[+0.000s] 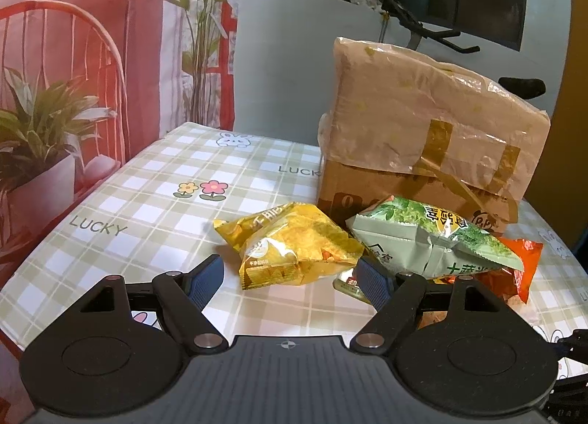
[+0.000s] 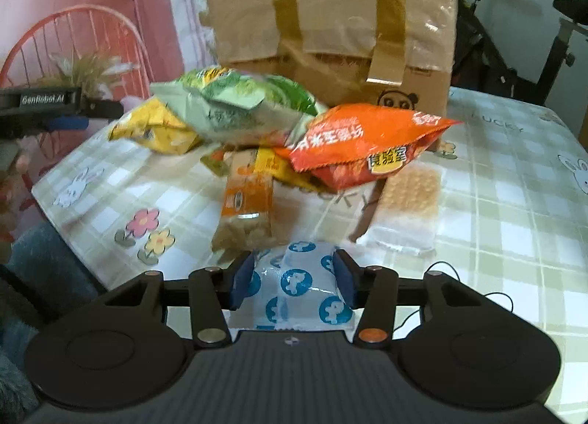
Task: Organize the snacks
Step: 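Grasp the yellow chip bag with the left tool while the right tool holds the blue packet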
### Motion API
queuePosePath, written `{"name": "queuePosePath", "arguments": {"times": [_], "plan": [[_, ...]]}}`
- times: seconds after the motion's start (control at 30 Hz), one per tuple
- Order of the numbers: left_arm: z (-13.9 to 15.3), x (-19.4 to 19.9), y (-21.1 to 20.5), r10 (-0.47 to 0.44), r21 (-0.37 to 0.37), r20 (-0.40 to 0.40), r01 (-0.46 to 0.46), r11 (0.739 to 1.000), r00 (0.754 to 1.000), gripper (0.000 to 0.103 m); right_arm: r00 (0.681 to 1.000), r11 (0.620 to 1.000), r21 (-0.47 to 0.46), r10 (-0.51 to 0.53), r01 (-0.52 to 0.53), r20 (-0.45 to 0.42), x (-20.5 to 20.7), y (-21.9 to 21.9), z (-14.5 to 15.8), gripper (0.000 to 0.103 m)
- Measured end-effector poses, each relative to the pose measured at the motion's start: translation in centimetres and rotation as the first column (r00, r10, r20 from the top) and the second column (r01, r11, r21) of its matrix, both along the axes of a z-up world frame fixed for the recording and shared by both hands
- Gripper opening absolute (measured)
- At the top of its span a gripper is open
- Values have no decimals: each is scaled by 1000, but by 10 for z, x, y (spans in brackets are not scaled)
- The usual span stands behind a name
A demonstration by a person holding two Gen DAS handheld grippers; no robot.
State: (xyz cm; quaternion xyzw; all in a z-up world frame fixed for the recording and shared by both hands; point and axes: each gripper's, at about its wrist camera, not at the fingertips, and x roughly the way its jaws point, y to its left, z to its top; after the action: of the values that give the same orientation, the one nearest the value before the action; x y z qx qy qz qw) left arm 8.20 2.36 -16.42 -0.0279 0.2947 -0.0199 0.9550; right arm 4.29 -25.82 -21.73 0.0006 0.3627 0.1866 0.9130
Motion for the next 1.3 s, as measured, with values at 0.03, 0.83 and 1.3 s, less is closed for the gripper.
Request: {"name": "queuePosePath", "arguments": {"times": [0.03,0.83,1.3], "plan": [[0,0,0,-2,0,-2,2,1000,1000,81,1000,1000,-19,8,-8,-7,0,2,0,53],[-6,4,6,15,-37,-29,-16,999,999,81,999,999,8,-46,45,27,-1,-10,8,49],[-9,8,7,44,-45,-39,-45,998,998,82,982,992,74,-112,101,153,-8,-25,18,49]]}}
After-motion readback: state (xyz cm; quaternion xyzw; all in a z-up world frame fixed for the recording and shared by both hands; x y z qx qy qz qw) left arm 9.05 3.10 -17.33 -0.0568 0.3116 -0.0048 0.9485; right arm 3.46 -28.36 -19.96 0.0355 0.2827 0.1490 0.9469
